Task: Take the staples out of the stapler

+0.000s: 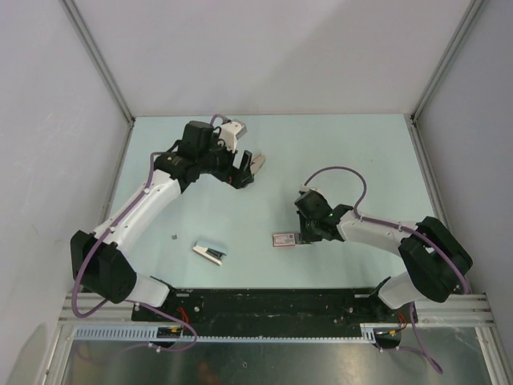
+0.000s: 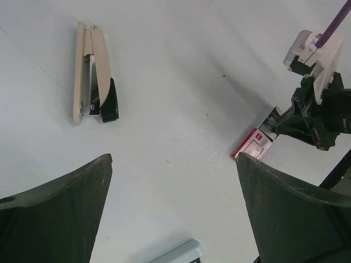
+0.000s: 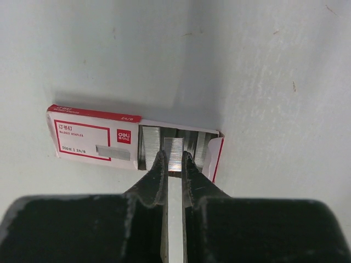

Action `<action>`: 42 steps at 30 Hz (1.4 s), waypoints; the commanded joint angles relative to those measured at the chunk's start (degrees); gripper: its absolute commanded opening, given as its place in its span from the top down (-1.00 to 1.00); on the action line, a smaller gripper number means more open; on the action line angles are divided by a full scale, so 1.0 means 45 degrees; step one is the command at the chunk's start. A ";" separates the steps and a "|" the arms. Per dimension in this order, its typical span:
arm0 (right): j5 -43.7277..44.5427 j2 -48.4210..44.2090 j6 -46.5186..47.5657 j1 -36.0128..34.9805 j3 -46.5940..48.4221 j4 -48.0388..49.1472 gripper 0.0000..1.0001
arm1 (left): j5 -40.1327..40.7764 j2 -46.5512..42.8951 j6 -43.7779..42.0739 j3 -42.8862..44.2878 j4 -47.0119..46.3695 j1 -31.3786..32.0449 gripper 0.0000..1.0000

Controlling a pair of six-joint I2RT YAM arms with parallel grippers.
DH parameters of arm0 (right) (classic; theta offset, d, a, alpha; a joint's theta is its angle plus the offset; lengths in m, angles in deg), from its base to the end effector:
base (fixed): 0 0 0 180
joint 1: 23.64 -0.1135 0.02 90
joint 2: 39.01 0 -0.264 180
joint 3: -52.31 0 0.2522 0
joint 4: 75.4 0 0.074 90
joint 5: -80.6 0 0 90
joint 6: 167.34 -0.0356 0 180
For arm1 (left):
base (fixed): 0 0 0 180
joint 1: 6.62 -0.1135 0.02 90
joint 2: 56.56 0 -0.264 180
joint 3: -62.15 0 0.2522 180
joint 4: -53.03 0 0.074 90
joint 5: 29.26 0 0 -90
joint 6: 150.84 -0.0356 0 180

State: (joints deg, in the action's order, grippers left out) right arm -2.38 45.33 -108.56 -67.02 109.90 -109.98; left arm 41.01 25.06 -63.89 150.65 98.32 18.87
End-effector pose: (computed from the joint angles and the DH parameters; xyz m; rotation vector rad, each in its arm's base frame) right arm 0.2004 0.1834 0.1668 -0.2400 2.6465 0.2818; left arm 0.2802 -0.1469 0.3381 0.7392 2.1377 -0.5964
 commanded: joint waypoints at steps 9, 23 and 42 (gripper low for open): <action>-0.0118 0.0359 0.0208 -0.0059 0.0760 0.0124 0.68 | -0.0082 -0.0574 -0.0478 0.0106 0.0012 0.0135 -0.99; 0.0082 -0.0018 0.0353 -0.0120 0.0896 -0.0292 0.34 | -0.0089 -0.0727 -0.0504 0.0066 0.0014 0.0231 -0.99; 0.0228 0.0272 0.0871 0.0538 0.1819 0.0200 0.77 | -0.0030 -0.0638 -0.0615 -0.0037 0.0025 0.0291 -0.99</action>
State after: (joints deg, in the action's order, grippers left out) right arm -2.20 43.91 -105.94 -64.61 115.87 -111.47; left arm 41.08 23.99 -63.93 150.65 98.76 19.79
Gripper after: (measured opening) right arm 0.125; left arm 0.994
